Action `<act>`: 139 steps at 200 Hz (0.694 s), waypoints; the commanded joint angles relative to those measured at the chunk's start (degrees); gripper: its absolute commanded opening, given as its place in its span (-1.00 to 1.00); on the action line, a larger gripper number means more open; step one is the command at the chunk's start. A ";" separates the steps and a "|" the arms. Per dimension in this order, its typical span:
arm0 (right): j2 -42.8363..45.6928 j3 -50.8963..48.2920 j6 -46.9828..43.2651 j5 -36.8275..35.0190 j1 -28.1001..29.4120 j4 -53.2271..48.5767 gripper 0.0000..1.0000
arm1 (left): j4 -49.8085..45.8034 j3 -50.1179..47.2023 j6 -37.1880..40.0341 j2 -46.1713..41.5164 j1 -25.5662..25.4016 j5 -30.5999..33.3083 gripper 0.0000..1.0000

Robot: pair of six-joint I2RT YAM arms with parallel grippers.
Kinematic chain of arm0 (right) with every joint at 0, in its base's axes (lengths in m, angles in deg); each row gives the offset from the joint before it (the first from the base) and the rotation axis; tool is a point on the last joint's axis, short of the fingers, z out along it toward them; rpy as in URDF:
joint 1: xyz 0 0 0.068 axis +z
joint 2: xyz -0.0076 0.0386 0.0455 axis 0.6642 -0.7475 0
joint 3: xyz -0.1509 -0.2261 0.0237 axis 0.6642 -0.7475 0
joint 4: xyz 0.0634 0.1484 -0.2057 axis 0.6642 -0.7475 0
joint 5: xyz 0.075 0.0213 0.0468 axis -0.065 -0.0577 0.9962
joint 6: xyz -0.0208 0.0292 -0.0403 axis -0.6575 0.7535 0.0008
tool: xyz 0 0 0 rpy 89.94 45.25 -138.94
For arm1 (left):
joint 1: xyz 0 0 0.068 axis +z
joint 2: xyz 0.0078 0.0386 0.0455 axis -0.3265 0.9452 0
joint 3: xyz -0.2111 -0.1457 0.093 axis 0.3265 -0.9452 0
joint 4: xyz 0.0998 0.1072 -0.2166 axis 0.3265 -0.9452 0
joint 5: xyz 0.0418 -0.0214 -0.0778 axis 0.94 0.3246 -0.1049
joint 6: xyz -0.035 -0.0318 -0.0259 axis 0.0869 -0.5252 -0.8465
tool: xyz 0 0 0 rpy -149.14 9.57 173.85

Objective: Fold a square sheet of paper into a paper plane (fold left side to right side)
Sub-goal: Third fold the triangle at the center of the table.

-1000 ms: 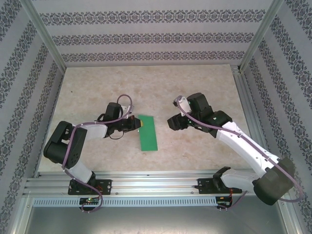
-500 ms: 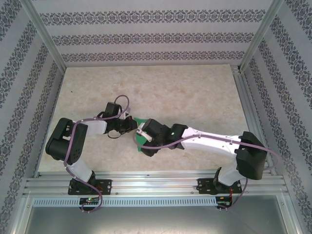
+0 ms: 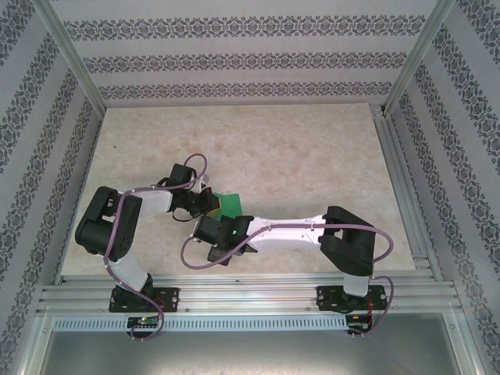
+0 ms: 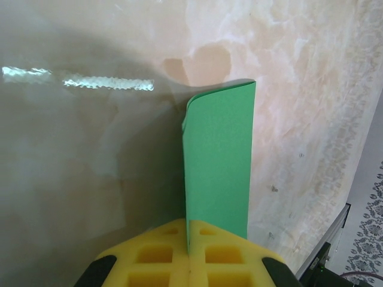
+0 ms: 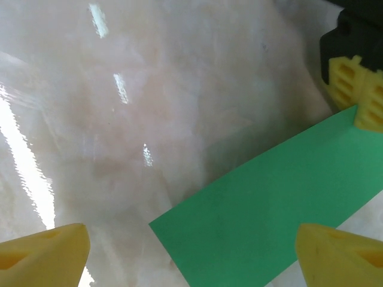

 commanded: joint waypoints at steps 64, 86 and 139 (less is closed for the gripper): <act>-4.10 1.76 -1.06 -5.34 0.37 3.31 0.13 | -1.78 1.87 -0.38 1.14 0.95 0.01 -1.00; -3.24 1.84 -0.84 -3.64 -0.71 2.63 -0.27 | -2.40 2.04 0.24 1.14 0.94 0.01 -1.00; -0.31 1.04 -0.96 6.92 -4.51 2.31 -0.97 | -3.18 2.30 1.25 1.22 0.91 0.46 -1.00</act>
